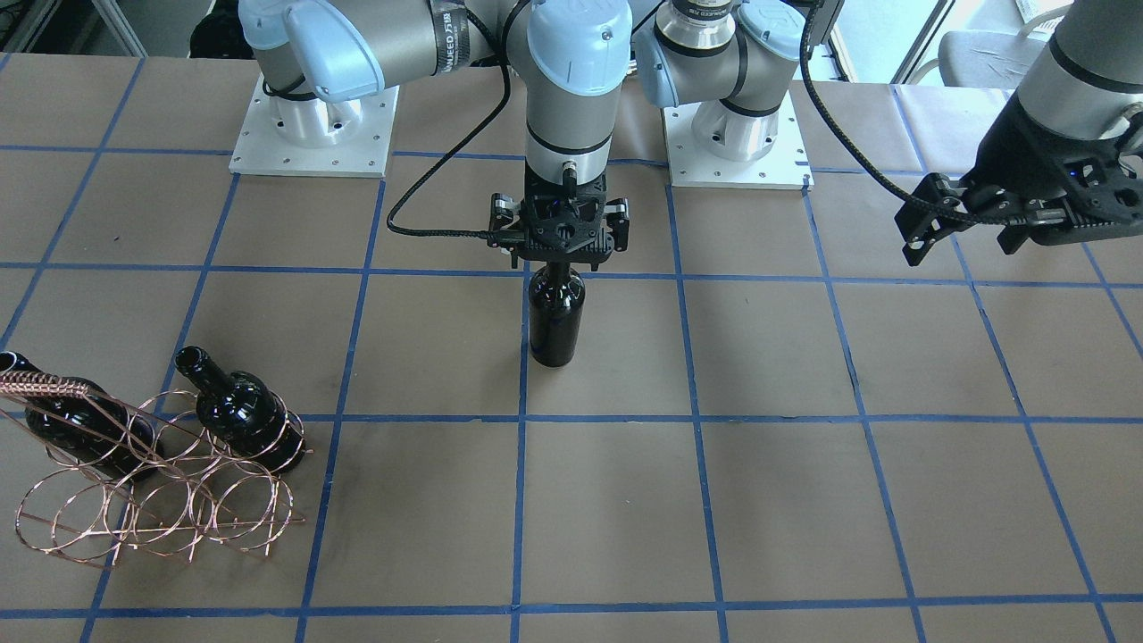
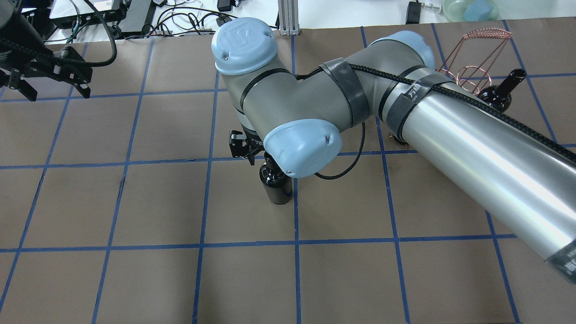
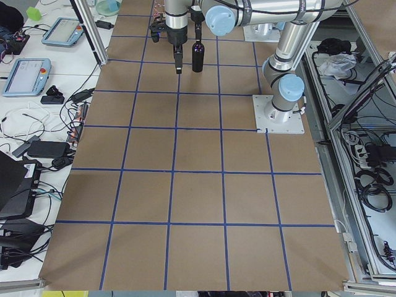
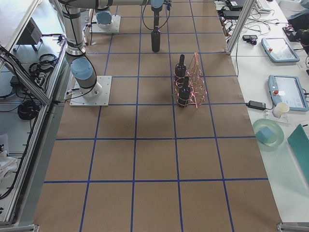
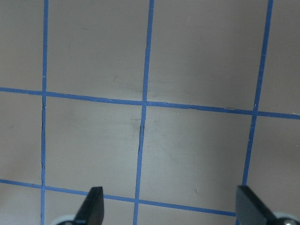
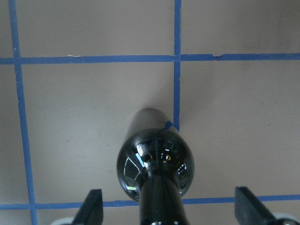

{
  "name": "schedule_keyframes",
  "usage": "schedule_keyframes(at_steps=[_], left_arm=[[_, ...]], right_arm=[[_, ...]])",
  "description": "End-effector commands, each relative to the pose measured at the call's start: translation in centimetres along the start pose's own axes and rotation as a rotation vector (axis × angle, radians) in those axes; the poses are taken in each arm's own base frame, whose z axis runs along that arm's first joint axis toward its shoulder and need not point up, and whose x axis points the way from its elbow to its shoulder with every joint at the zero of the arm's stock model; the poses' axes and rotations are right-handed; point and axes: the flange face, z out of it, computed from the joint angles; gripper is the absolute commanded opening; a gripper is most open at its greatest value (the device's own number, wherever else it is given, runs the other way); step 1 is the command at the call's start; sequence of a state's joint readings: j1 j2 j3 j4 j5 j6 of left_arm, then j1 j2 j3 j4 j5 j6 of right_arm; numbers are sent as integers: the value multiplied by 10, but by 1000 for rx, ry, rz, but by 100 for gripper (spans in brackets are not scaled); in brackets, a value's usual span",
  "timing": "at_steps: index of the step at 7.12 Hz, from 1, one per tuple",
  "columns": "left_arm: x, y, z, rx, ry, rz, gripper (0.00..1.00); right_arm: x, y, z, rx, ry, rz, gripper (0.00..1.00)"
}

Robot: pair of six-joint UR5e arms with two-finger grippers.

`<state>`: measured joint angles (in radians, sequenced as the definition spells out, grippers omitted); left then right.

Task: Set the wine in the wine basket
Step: 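Lower the right gripper onto the bottle neck and close on it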

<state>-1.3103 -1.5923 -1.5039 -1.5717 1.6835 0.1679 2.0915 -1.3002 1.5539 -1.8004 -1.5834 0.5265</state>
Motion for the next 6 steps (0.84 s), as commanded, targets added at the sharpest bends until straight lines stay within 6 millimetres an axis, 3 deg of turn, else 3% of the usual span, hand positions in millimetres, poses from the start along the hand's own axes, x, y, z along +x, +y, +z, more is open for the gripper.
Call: schedule_keyframes(at_steps=[1, 3, 6], left_arm=[[0, 0, 1, -3, 1, -1, 100], [1, 1, 1, -9, 13, 0, 100], [3, 1, 1, -8, 15, 3, 100]], right_arm=[[2, -1, 0, 0, -4, -6, 87], [1, 0, 1, -6, -15, 0, 77], [0, 0, 2, -2, -19, -6, 52]])
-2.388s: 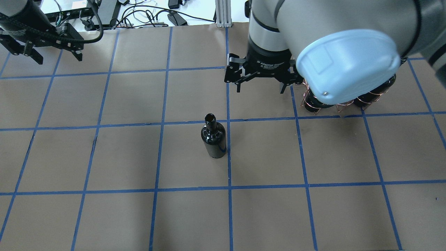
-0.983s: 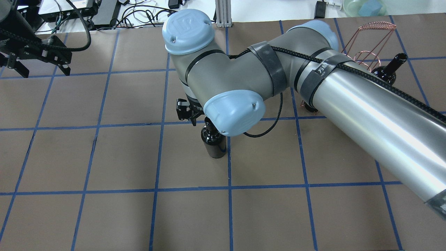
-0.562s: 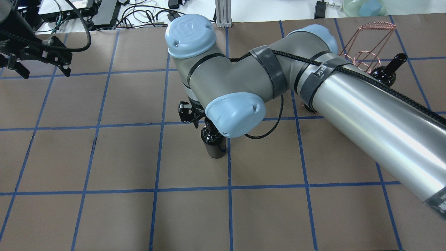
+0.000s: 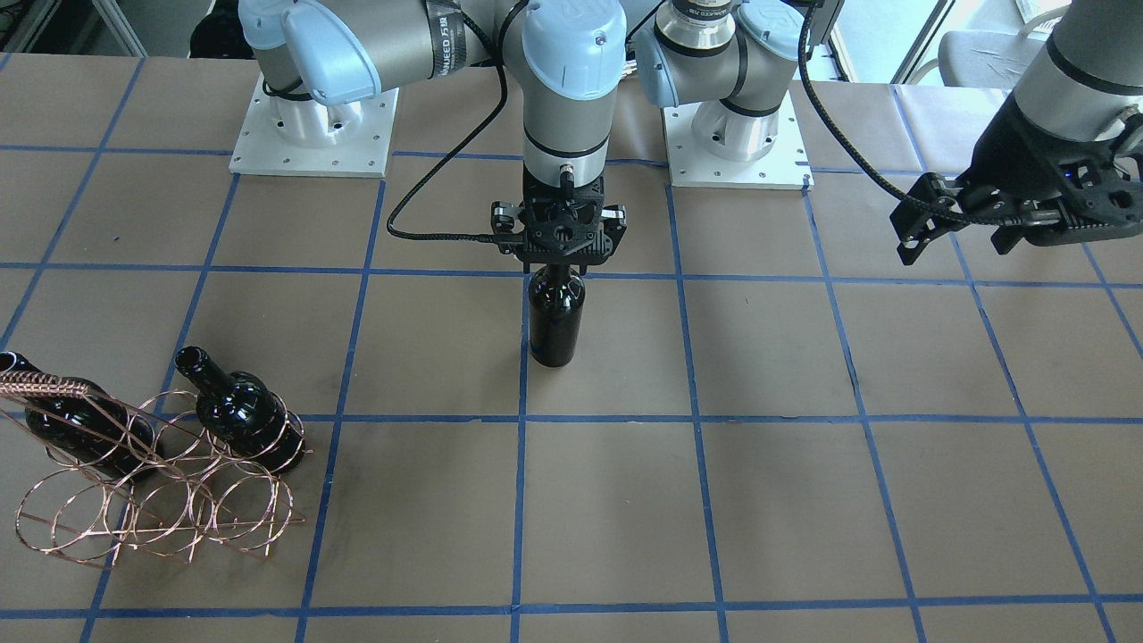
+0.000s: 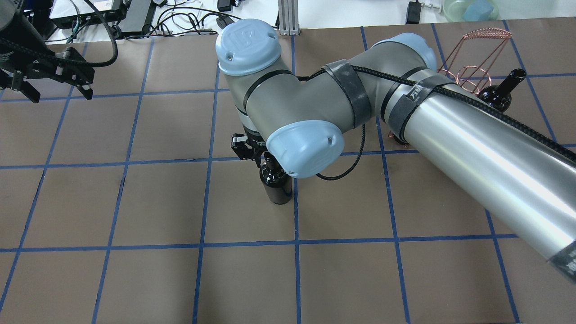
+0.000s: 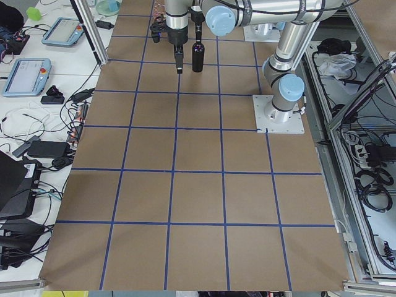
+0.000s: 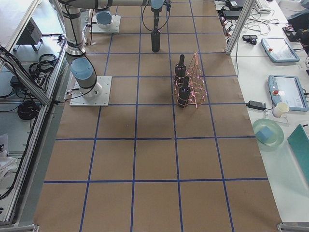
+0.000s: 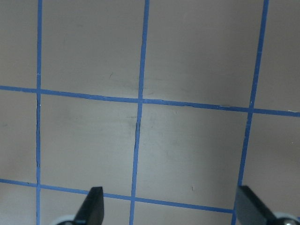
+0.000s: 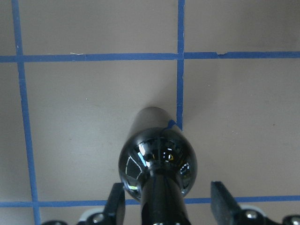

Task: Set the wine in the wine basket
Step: 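Lower the right gripper onto the bottle neck and close on it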

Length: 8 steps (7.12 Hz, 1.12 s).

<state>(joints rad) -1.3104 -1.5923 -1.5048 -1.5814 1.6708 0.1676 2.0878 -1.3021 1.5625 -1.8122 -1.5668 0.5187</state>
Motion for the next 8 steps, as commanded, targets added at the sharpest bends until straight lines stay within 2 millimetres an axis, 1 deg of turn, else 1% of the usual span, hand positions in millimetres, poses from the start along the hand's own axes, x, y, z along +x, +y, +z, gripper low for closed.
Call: schedule_keyframes(at_steps=[1, 2, 3, 5, 6, 7, 8], left_arm=[[3, 0, 0, 1, 0, 5, 100], [3, 0, 0, 1, 0, 7, 100], [3, 2, 1, -13, 3, 7, 100], [6, 1, 3, -20, 2, 12, 100], [6, 2, 2, -22, 3, 12, 100], [8, 2, 2, -21, 7, 14, 100], [9, 2, 3, -22, 7, 14, 100]], right_arm=[[-1, -1, 1, 1, -3, -3, 43], [-1, -1, 2, -2, -1, -3, 37], [0, 0, 0, -1, -6, -2, 33], [2, -1, -6, 10, -12, 7, 21], [14, -4, -26, 41, -25, 18, 16], [38, -7, -57, 89, -46, 31, 14], [74, -2, -96, 126, -57, 54, 13]])
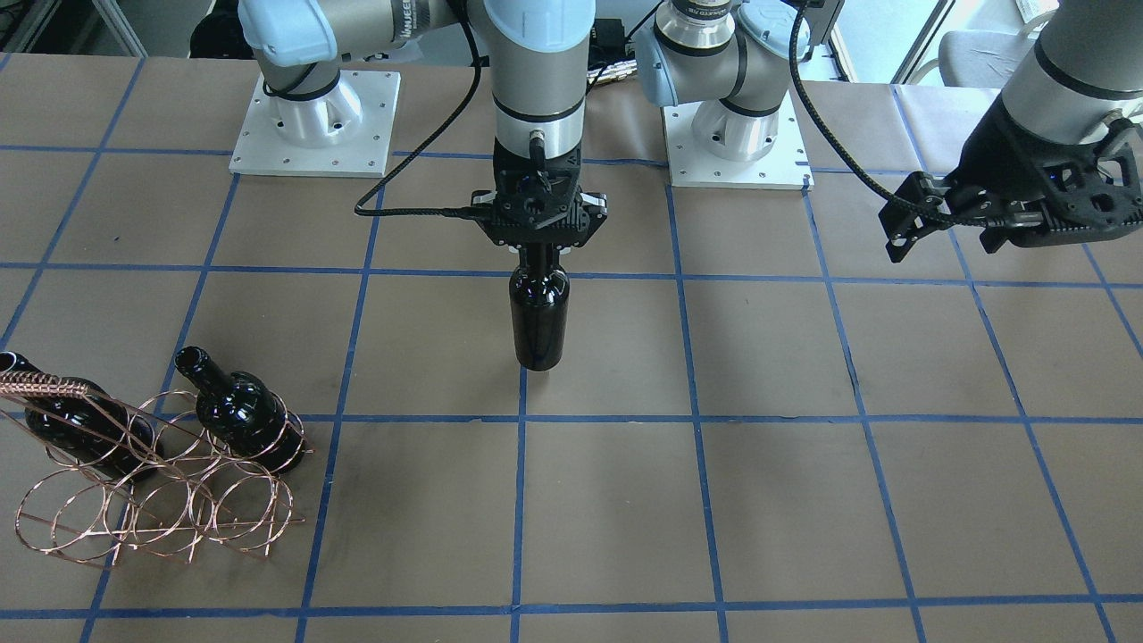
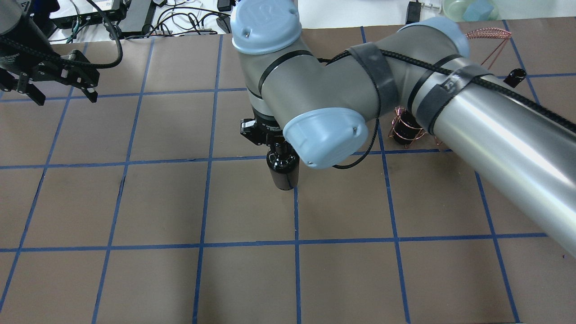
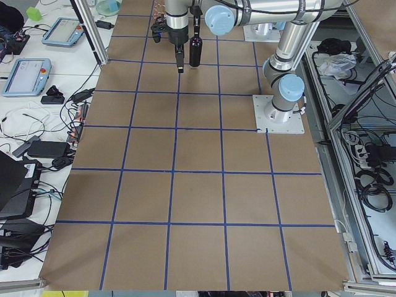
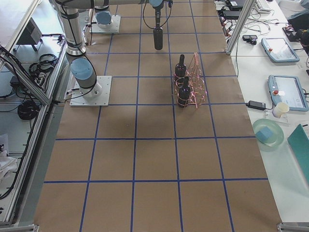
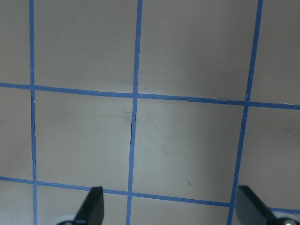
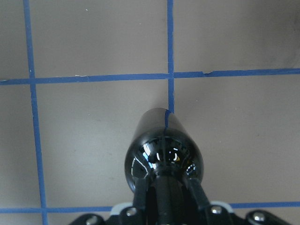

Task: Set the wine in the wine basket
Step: 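Lower the right gripper onto the bottle neck and close on it, then lift the bottle with the right gripper and tilt it over the wire rack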

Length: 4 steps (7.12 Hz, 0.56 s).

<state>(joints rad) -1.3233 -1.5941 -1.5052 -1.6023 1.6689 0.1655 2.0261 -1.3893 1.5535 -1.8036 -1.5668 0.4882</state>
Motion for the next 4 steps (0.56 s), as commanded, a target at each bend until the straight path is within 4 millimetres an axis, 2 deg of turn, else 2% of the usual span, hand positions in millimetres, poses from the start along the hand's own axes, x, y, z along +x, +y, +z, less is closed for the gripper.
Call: schedule_keyframes(at_steps=[1, 2, 4], left_arm=[[11, 1, 2, -4, 2, 0, 100], [26, 3, -1, 13, 28, 23, 100], [61, 7, -6, 22, 110, -48, 100]], right_arm=[[77, 3, -69, 14, 11, -1, 11], [125, 4, -92, -30, 23, 60, 11], [209, 15, -129, -97, 16, 11, 9]])
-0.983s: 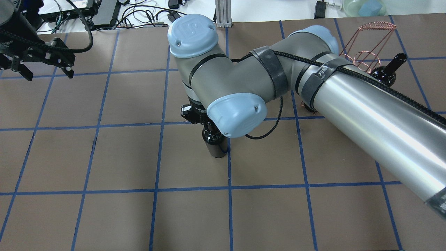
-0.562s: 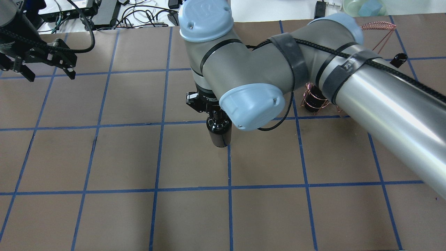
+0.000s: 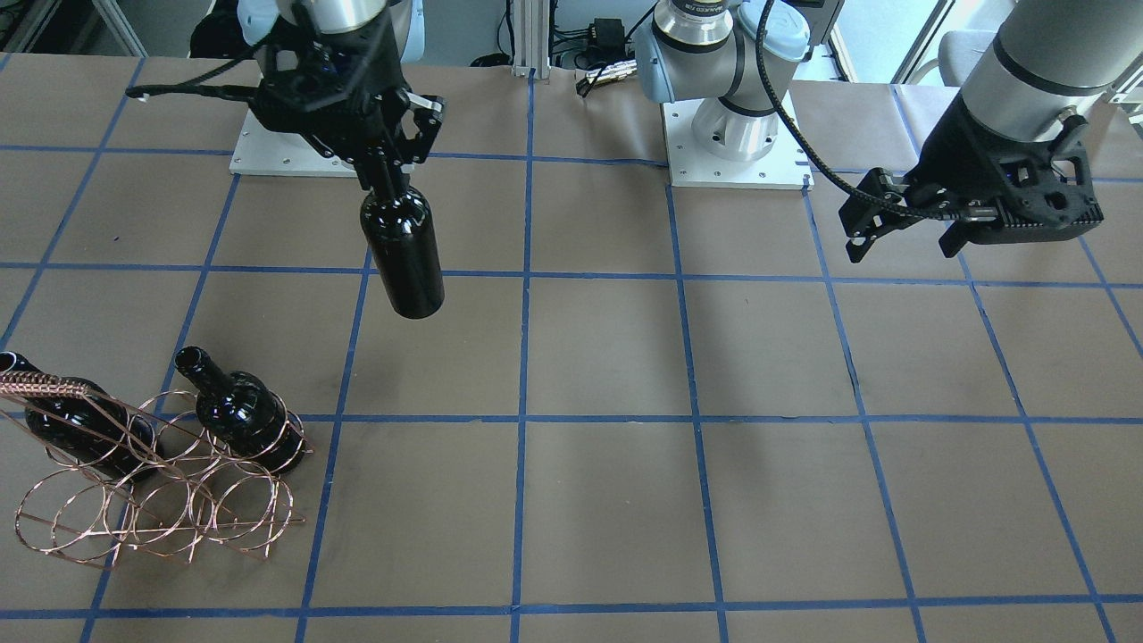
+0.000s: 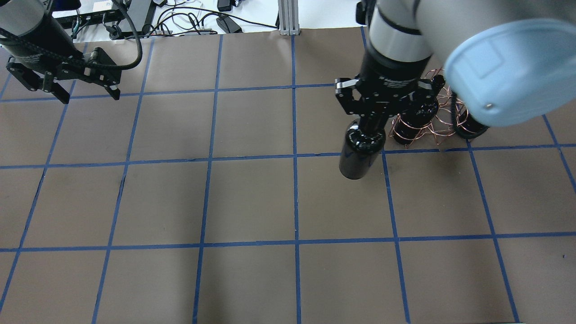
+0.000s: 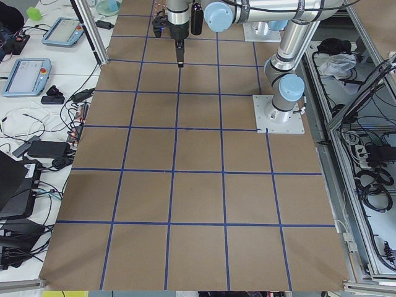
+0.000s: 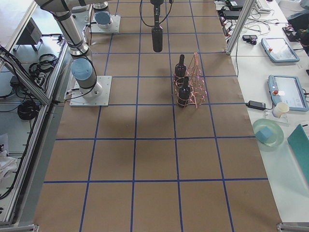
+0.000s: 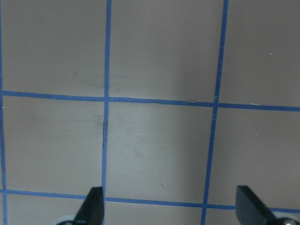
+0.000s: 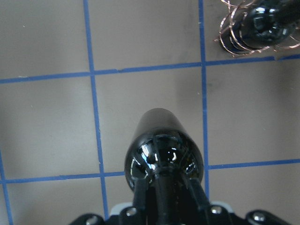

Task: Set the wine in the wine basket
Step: 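Lift the bottle with the right gripper and tilt it over the wire rack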

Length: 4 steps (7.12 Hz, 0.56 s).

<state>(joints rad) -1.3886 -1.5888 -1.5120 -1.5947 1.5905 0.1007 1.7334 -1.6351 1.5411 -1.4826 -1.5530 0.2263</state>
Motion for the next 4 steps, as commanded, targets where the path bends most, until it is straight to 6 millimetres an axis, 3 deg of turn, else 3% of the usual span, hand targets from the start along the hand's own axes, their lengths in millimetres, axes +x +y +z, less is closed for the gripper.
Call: schedule_keyframes(at_steps=[1, 3, 4], left_arm=[[33, 7, -5, 14, 28, -43, 100], [38, 11, -9, 28, 22, -28, 100], [42, 14, -8, 26, 24, -26, 100]], right_arm=[[89, 0, -33, -63, 4, -82, 9], [191, -21, -47, -64, 2, -118, 9], [217, -30, -49, -64, 3, -138, 8]])
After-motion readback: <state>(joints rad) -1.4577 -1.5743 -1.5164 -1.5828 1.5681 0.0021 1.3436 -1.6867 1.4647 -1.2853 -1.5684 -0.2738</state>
